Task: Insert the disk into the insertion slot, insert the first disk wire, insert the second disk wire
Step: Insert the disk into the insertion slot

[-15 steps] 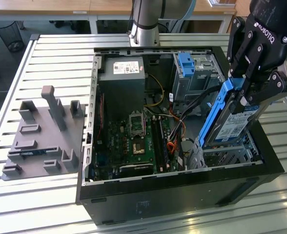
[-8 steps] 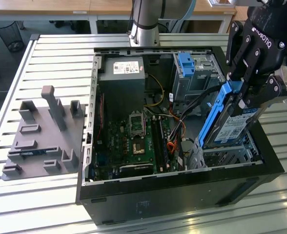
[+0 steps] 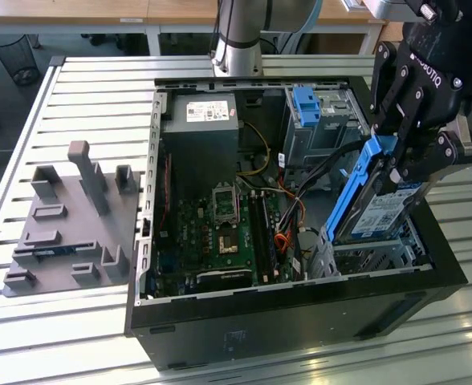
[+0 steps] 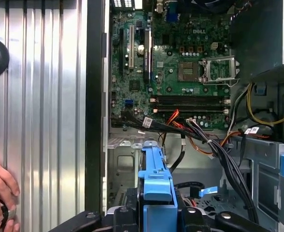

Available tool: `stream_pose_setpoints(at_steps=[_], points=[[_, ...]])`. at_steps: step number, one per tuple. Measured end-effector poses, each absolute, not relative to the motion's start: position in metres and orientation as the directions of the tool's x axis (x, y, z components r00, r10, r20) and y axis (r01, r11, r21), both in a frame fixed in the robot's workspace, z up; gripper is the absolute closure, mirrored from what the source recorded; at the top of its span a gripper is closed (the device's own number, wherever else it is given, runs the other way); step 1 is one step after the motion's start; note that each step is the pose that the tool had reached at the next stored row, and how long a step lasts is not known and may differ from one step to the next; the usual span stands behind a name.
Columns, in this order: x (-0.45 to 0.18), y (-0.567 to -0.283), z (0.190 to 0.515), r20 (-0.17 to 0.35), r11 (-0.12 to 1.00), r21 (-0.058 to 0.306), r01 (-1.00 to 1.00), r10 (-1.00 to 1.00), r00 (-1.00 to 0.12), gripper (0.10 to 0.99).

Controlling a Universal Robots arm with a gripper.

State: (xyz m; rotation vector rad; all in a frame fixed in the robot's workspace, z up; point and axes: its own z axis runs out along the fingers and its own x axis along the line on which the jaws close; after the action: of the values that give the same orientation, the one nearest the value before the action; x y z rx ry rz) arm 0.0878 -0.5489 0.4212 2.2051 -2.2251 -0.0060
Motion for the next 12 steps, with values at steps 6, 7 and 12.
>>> stream_pose_setpoints(at_steps=[6,7,12], points=[[0.0876,-0.5491,0.4189,0.001,0.009,0.009,-1.0,-1.0,-0.009,0.722],[0.0876,-0.549,0.4197,0.003,0.009,0.009,-1.0,-1.0,-0.009,0.722],[0.0877,-0.5489,0.4192,0.003,0.009,0.009,-1.0,-1.0,-0.009,0.722]])
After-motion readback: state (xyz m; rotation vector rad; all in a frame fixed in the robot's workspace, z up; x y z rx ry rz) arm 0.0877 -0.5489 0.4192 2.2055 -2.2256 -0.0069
